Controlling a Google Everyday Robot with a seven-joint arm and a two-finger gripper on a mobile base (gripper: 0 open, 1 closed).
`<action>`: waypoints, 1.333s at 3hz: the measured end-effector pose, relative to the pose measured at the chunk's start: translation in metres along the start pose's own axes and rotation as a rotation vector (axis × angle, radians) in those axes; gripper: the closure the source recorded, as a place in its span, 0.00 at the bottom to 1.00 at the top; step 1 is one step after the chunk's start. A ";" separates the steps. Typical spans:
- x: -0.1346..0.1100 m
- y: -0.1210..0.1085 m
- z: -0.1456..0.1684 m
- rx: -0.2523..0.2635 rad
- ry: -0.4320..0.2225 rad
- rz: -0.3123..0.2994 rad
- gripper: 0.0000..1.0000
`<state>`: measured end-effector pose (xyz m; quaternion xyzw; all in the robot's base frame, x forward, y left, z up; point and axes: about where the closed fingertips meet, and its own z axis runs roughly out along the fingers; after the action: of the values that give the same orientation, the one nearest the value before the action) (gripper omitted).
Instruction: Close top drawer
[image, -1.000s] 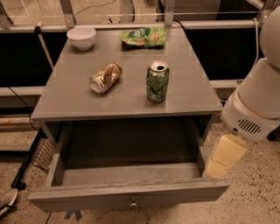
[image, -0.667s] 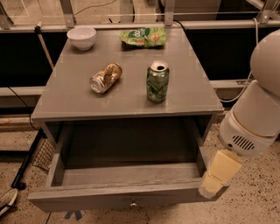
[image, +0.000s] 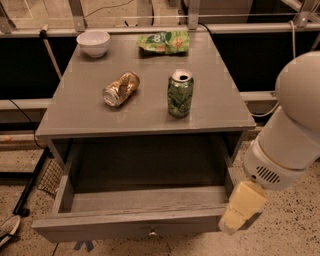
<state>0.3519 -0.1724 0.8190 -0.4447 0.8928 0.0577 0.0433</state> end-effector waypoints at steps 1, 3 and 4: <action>0.007 0.019 0.041 -0.008 0.000 0.108 0.00; 0.017 0.027 0.084 -0.024 -0.004 0.215 0.00; 0.023 0.028 0.103 -0.031 -0.001 0.272 0.02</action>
Offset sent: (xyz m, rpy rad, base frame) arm -0.0335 0.0215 -0.0925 0.0110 0.0581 -0.2232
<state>0.3180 -0.1591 0.7157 -0.3202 0.9438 0.0773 0.0286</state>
